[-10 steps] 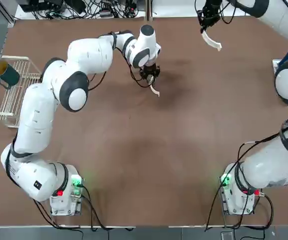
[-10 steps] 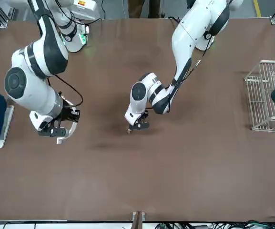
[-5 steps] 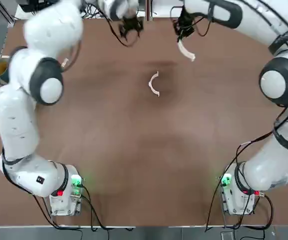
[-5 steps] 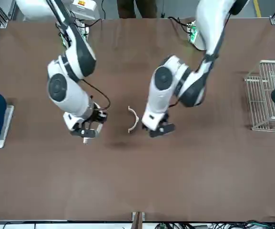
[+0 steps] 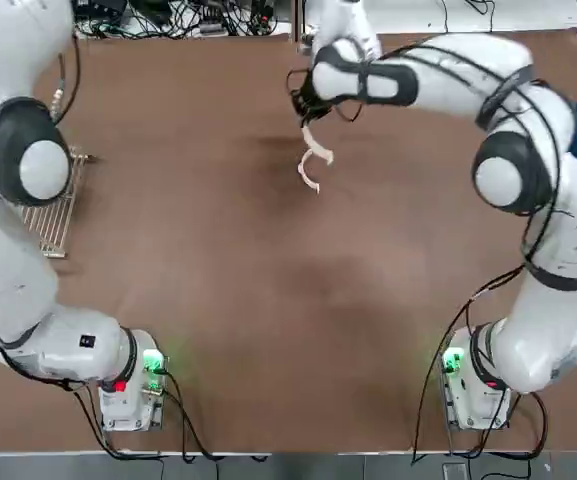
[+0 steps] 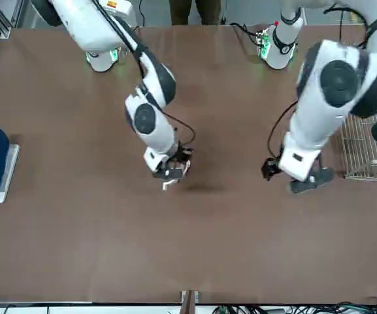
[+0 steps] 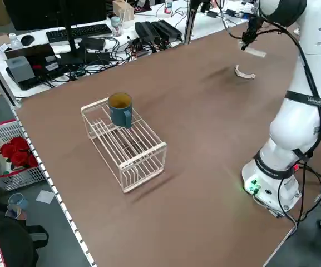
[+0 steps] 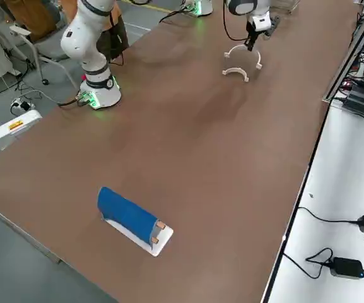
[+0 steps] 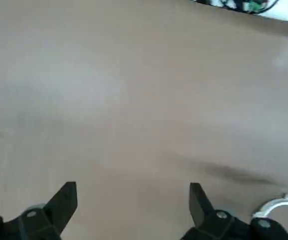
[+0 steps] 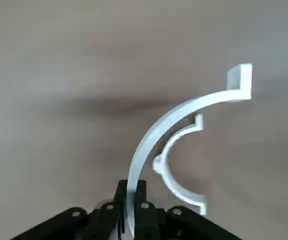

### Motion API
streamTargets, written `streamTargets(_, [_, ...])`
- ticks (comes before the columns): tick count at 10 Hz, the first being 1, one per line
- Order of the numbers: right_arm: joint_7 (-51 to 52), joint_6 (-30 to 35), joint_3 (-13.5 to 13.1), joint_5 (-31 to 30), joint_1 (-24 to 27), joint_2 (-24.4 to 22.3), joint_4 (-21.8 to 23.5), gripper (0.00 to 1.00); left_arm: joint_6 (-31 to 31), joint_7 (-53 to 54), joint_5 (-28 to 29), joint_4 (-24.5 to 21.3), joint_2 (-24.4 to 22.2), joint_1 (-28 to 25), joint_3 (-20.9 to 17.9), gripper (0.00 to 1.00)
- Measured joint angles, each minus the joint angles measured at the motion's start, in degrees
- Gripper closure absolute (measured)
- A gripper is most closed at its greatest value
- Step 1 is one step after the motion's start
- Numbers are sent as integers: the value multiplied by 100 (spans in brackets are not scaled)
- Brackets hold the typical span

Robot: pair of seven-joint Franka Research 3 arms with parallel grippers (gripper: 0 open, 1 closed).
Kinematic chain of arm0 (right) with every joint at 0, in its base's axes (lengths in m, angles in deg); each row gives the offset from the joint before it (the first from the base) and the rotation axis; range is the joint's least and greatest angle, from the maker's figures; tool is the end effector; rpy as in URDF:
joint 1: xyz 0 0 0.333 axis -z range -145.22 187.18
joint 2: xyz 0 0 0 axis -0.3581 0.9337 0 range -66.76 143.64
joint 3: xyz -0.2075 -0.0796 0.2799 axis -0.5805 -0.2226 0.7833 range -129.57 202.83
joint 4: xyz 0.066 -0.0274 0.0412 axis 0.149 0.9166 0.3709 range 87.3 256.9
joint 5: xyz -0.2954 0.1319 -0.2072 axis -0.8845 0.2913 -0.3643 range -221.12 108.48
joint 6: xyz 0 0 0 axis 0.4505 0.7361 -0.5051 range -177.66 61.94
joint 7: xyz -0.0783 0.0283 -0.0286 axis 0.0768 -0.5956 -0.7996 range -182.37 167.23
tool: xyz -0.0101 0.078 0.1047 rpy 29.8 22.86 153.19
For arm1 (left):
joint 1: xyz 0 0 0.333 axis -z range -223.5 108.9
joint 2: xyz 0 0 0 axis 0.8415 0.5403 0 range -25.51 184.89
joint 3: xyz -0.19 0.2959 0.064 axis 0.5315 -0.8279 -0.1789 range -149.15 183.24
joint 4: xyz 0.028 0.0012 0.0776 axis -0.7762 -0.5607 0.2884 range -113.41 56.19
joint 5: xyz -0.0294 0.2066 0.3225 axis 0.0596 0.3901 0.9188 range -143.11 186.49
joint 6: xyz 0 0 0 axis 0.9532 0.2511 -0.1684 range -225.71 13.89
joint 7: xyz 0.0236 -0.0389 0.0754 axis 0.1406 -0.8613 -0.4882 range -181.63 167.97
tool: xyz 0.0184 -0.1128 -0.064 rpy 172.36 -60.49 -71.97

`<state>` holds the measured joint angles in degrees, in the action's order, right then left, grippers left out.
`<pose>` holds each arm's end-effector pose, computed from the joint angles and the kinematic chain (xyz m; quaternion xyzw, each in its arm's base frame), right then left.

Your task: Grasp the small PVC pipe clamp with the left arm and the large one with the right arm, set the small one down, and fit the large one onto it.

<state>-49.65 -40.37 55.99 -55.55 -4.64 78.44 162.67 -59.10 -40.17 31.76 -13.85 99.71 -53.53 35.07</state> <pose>0.5711 0.4944 0.3245 -0.9915 0.0224 0.0287 0.1247 0.6424 -0.1958 0.5586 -0.9942 -0.0999 -0.0341 0.0209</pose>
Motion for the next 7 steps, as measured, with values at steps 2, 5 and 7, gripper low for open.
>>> streamTargets(2, [-430, -25, -8, -483, -343, 441, -287, 92, 118, 680, -310, -405, -500, -437, -2, 1])
streamTargets(5, [-700, -161, -19, -959, -503, 882, -446, 92, 166, 1001, -378, -992, -1167, -462, -131, 1])
streamTargets(7, [-706, -325, -27, -991, -508, 993, -464, 92, 286, 1234, -560, -1082, -1325, -355, -371, 1])
